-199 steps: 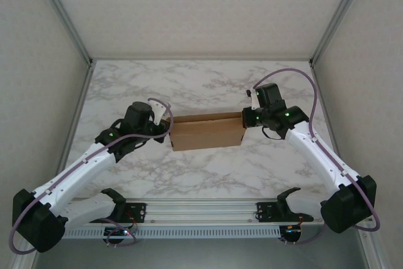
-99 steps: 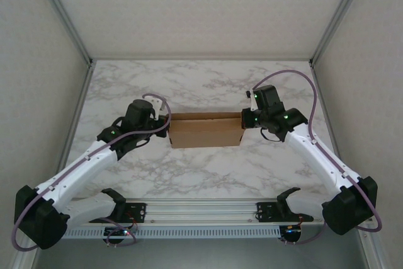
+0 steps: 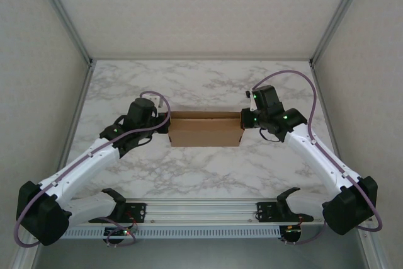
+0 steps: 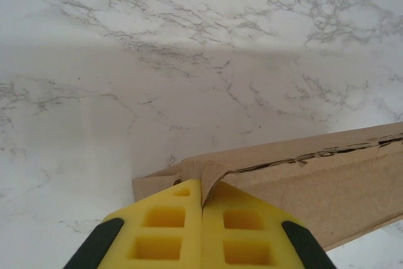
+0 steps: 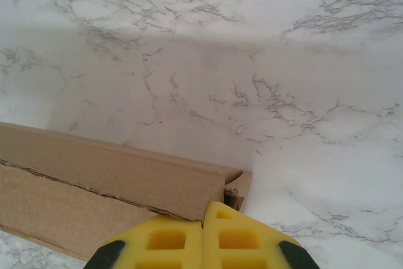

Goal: Fold the paper box

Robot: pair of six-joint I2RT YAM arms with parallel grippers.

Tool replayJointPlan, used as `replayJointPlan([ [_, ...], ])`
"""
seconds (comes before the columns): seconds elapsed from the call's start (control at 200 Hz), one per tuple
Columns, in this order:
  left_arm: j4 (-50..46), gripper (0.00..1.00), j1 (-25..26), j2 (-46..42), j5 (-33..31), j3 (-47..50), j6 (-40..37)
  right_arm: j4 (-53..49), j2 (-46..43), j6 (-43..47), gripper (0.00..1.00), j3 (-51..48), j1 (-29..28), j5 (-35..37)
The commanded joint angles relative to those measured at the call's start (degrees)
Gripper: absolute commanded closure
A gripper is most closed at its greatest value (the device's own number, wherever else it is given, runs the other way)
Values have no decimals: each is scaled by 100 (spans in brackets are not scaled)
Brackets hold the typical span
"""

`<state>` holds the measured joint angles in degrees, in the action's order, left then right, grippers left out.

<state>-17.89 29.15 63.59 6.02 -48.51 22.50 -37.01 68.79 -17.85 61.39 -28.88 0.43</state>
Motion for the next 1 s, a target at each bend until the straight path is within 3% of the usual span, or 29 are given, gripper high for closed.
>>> replayJointPlan([
  [0.0, 60, 100, 3, -37, -288, 122, 350, -113, 4, -157, 100, -153, -69, 32],
  [0.3, 191, 100, 80, -301, -465, 605, 426, -106, -123, -201, 100, -190, -78, 73],
  [0.996, 554, 100, 779, -902, -1684, 1501, 689, 658, -639, 190, 100, -1036, -81, 85],
])
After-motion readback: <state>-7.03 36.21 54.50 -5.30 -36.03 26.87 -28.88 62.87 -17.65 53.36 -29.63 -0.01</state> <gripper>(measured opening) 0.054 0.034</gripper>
